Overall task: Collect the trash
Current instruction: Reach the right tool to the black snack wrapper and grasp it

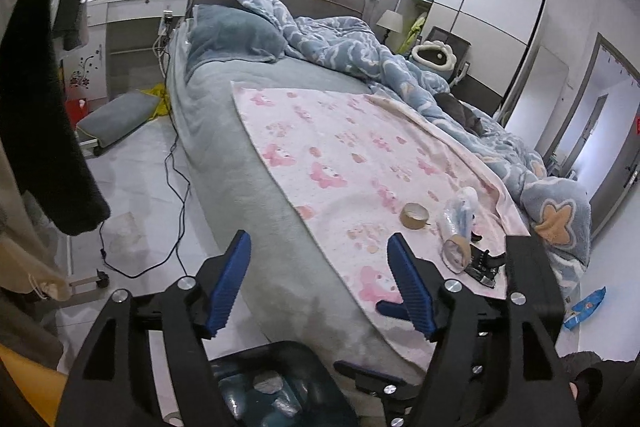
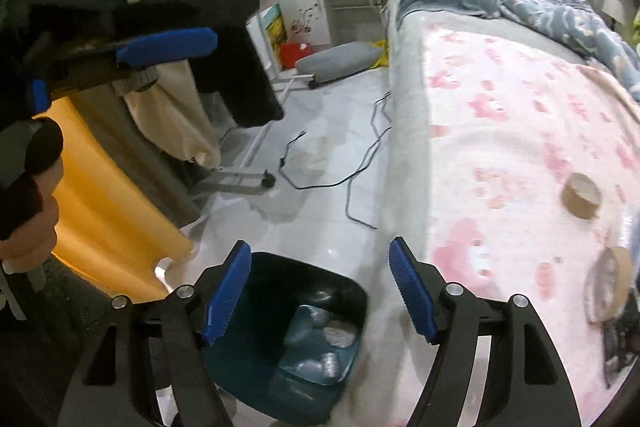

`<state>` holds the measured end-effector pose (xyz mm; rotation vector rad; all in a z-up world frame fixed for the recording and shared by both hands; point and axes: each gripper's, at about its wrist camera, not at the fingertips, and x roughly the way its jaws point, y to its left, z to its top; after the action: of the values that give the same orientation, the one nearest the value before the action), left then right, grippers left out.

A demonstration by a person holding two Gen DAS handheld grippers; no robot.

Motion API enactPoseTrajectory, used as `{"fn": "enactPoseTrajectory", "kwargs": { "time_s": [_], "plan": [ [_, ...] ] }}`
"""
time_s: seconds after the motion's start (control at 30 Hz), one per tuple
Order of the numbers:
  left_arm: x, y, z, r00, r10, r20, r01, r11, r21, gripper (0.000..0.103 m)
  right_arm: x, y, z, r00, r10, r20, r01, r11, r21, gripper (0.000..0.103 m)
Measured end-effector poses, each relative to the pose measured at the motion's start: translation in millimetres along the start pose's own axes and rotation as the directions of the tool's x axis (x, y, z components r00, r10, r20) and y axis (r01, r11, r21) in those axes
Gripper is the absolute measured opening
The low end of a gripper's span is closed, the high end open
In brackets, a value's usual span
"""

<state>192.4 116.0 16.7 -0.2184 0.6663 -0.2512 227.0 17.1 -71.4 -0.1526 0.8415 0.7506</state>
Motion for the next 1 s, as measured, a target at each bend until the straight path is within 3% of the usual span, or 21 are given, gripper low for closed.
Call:
{"fn": "enactPoseTrajectory", "kwargs": {
  "time_s": [0.23,0.47,0.77,1.0],
  "plan": [
    [14,-24,2,1.0,-0.021,0.004,0.021,1.0,0.011,0.077,-29,-32,-7,0.994,-0.091,0.058,0.09,0.996,0.025,0.073],
    [33,-42,3,0.999,-0.036,-0.012,0.036,0.999,0.007,0.078,-60,-76,-19,0.966,-0.223,0.128,0.209,0.971,0.113,0.073],
    [54,-67,-2,0.998,-0.054,-0.038,0.055,0.998,0.031,0.078,-98,-122,-36,0.901,-0.392,0.188,0.35,0.91,0.223,0.076],
    [76,-85,-8,0.995,-0.068,-0.068,0.071,0.996,0.046,0.078,-112,-163,-59,0.829,-0.538,0.156,0.454,0.809,0.374,0.078]
  ]
}}
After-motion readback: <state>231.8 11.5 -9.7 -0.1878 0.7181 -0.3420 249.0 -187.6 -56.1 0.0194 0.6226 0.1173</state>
